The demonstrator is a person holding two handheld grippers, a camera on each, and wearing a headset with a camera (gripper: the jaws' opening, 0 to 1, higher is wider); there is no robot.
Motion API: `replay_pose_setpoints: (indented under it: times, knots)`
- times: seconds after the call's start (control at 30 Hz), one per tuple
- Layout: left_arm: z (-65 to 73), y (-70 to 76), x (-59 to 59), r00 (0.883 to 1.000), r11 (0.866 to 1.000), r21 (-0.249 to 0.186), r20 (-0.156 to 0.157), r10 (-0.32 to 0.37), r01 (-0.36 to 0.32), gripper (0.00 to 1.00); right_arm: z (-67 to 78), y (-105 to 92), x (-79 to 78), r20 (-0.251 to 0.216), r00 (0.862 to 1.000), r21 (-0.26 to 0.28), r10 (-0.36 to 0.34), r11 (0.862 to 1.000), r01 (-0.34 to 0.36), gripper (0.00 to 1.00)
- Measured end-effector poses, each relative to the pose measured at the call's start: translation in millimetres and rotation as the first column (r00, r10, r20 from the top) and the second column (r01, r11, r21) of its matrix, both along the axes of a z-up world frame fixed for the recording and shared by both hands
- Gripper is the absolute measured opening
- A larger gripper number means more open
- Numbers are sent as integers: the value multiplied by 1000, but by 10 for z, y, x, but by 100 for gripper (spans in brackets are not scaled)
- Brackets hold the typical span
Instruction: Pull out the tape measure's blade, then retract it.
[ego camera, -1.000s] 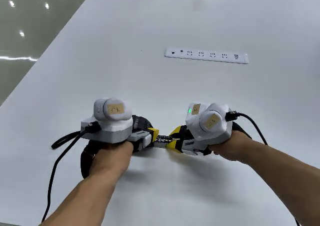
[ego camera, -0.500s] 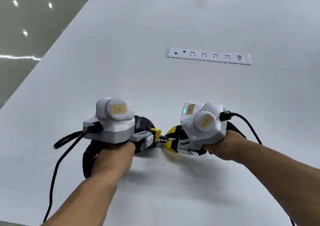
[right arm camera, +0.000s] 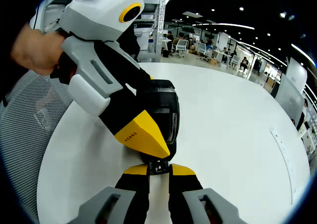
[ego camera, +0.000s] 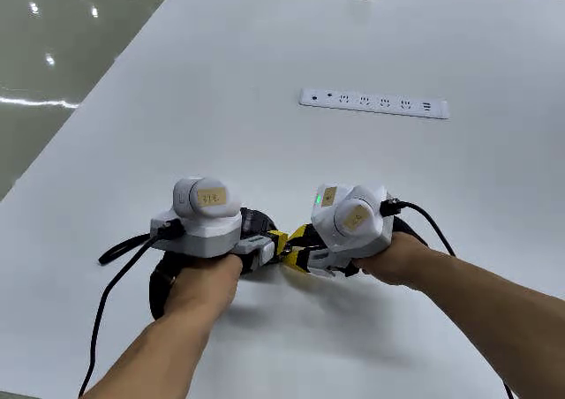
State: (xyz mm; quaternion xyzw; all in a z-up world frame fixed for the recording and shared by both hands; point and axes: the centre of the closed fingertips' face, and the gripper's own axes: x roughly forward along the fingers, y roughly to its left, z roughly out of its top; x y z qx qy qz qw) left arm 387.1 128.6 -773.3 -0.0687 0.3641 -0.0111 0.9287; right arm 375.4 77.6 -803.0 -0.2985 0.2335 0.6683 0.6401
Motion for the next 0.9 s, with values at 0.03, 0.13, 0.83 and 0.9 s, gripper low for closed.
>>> replay_pose_setpoints:
  times: [0.03, 0.13, 0.83, 0.9]
  knots:
    - [1, 1, 1, 1000, 1000, 0, 1, 0, 0, 58, -1, 6, 1, 0, 1000, -1, 2, 1000, -2, 11]
    - [0, 3, 4, 1000, 1000, 0, 1, 0, 0, 58, -2, 5, 1, 0, 1000, -1, 4, 1000, -4, 11]
    - [-5, -5, -6, 1000, 1000, -5, -10, -1, 1, 60, -10, 5, -5, 11, 1000, -14, 16, 1000, -16, 12]
    - [-5, -6, -5, 1000, 1000, -5, -15, -4, 4, 60, -8, 7, -5, 13, 1000, -17, 19, 1000, -19, 12]
